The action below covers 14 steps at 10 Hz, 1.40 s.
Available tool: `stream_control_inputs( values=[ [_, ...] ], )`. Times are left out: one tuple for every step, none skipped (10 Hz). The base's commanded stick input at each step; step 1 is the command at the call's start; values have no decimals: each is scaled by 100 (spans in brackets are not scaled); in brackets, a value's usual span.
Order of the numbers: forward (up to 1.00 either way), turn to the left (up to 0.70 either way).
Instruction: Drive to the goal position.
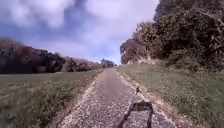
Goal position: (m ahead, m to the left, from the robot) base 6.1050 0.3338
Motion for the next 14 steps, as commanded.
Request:
stream_control_inputs(
  values=[
    [70,0],
    [70,0],
    [70,0],
    [70,0],
    [70,0],
    [70,0],
    [70,0],
    [70,0],
    [70,0],
    [70,0],
    [70,0],
    [70,0],
    [70,0],
    [70,0]
  ],
)
